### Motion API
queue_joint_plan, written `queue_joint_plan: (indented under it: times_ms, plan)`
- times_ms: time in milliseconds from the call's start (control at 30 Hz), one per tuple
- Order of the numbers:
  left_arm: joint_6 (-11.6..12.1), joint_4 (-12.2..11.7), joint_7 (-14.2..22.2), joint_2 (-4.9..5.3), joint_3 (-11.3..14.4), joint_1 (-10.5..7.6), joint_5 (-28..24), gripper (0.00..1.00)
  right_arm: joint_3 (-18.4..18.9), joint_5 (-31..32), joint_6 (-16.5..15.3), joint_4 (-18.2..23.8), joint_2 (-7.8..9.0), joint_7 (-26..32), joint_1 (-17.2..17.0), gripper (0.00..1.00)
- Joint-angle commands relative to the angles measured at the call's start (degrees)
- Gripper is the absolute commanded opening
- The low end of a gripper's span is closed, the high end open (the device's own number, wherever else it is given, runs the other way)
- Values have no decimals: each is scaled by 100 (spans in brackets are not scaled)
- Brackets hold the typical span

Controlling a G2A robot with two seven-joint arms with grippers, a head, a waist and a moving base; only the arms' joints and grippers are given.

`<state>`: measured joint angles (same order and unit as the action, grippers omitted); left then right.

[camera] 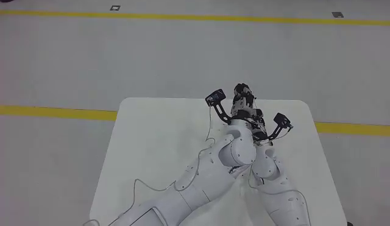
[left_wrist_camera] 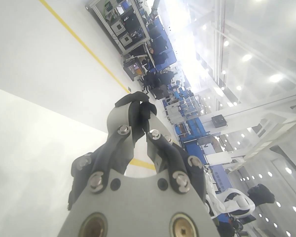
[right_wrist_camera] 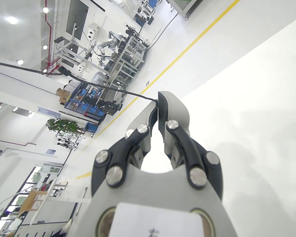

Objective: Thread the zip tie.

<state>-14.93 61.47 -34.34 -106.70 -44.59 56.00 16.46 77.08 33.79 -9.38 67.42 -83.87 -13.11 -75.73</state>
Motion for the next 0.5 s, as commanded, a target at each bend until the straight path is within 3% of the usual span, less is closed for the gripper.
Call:
queue_joint_plan:
  times_ms: [0, 33, 300, 467]
  plan:
    - [-17, -16, -29, -4, 17, -14, -7, 0, 5, -12, -5, -4, 0, 0, 5, 49]
    - [-29, -22, -45, -5, 27, -20, -7, 0, 13, -25, -15, -3, 1, 2, 8, 100]
    - [-149, -231, -201, -32, 86, -87, -144, 0, 152, -134, -308, 32, 34, 13, -51, 100]
    - [-263, -455, -616, -69, 134, -216, -175, 0, 342, -255, -517, 58, 75, 36, -122, 100]
